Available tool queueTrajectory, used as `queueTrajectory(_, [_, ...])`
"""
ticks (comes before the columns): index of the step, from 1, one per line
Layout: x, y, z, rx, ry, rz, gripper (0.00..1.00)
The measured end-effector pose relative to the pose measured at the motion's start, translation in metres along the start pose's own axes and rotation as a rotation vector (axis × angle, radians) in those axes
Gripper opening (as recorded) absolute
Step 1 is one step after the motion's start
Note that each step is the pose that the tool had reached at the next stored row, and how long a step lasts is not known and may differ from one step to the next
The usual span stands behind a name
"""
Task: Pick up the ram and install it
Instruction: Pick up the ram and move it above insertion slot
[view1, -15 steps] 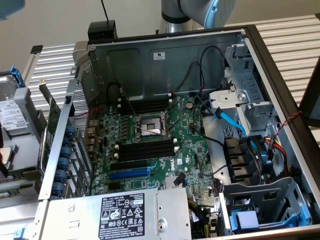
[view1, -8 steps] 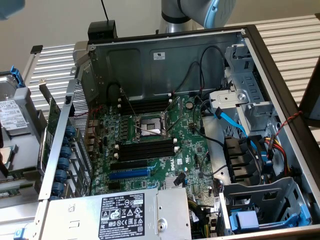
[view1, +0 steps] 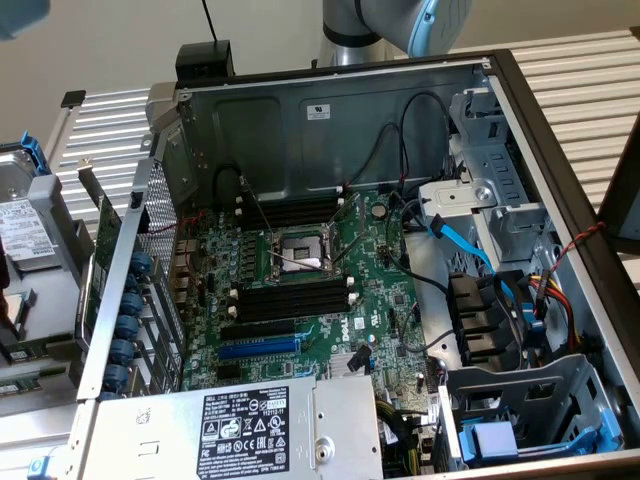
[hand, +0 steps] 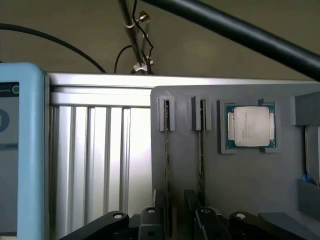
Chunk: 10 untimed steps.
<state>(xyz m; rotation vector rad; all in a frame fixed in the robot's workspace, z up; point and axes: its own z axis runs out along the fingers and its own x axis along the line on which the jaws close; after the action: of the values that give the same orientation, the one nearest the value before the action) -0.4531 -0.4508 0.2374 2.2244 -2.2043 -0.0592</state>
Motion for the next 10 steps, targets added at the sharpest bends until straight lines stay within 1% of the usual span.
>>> queueTrajectory(4, [0.0,-0.0001,0.0003,0.0,0.0007,0.0,0.31])
queueTrajectory(10, [0.001,-0.0001,0.0069,-0.0002,0.0096,0.0,0.31])
